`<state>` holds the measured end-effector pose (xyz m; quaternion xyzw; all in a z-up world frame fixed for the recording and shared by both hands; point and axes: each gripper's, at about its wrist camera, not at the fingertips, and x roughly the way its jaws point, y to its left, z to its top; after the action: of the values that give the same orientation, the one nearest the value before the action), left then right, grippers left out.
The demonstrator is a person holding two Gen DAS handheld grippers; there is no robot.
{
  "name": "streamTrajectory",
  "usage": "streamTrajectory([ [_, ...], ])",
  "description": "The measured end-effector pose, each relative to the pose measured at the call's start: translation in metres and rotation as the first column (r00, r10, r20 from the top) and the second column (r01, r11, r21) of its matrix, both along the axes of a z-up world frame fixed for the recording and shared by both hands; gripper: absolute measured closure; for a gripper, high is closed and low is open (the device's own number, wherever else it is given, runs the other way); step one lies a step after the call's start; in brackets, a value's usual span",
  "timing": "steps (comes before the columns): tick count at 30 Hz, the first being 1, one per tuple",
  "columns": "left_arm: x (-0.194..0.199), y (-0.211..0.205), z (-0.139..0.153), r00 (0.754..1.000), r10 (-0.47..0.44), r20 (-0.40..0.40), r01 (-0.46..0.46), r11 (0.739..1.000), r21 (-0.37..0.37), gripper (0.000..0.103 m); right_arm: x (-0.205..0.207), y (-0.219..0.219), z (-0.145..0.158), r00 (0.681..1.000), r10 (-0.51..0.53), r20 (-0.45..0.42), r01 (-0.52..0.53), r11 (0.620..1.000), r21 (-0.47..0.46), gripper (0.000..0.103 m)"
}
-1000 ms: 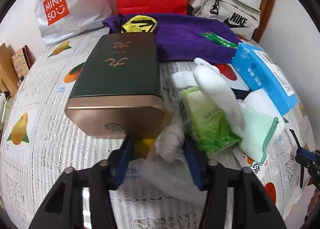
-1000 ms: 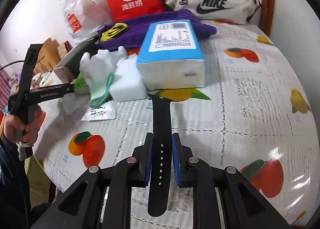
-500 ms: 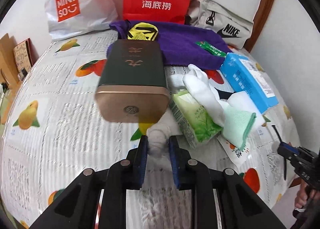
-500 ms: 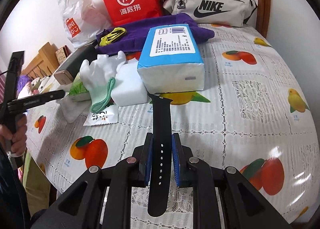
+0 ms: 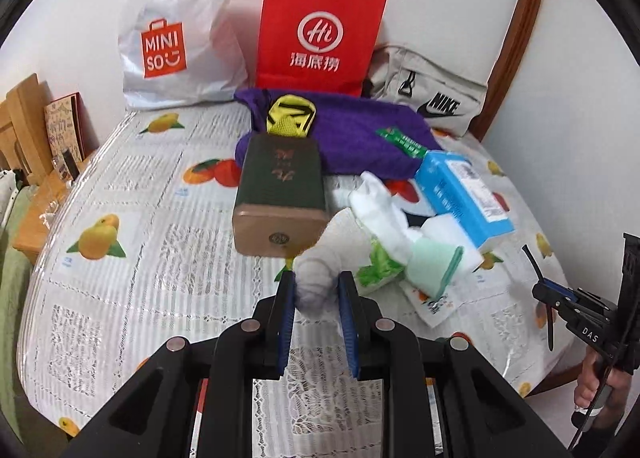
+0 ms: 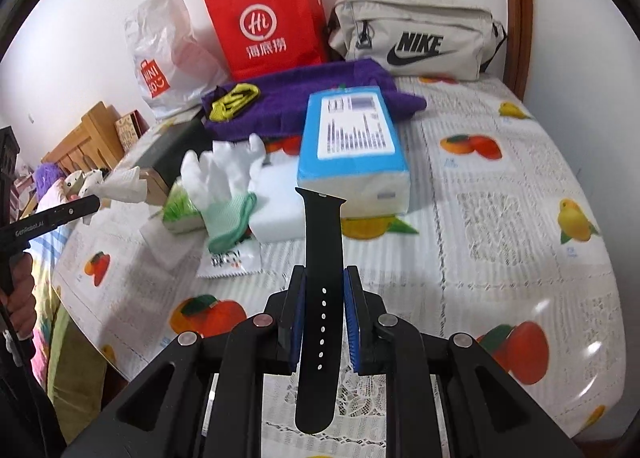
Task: Organize soft objects
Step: 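Grasp the white tissue with the left tool while the right tool holds the strap, then carry the white tissue and black strap in both tools over the purple towel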
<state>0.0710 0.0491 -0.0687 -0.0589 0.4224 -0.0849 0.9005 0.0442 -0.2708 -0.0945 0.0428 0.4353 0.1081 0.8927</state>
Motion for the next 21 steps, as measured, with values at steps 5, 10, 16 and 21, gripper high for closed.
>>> streamTrajectory([
  [5, 0.007, -0.004, 0.013, 1.0, -0.002, 0.01, 0.003, 1.0, -0.013, 0.083, 0.007, 0.003, 0.024, 0.999, 0.011, 0.047, -0.012, 1.0, 0.008, 0.085],
  [10, 0.019, -0.005, 0.03, 1.0, 0.008, 0.029, -0.008, 1.0, -0.016, 0.083, 0.024, 0.008, 0.042, 0.996, 0.031, 0.08, -0.032, 0.999, 0.011, 0.085],
  [16, 0.043, -0.003, 0.043, 0.999, 0.028, 0.039, -0.027, 0.999, -0.023, 0.083, 0.055, 0.016, 0.057, 0.993, 0.057, 0.103, -0.06, 0.998, 0.025, 0.085],
  [21, 0.069, -0.005, 0.037, 0.999, 0.037, 0.022, -0.036, 0.999, -0.022, 0.083, 0.085, 0.023, 0.057, 0.99, 0.081, 0.114, -0.086, 0.996, 0.035, 0.085],
])
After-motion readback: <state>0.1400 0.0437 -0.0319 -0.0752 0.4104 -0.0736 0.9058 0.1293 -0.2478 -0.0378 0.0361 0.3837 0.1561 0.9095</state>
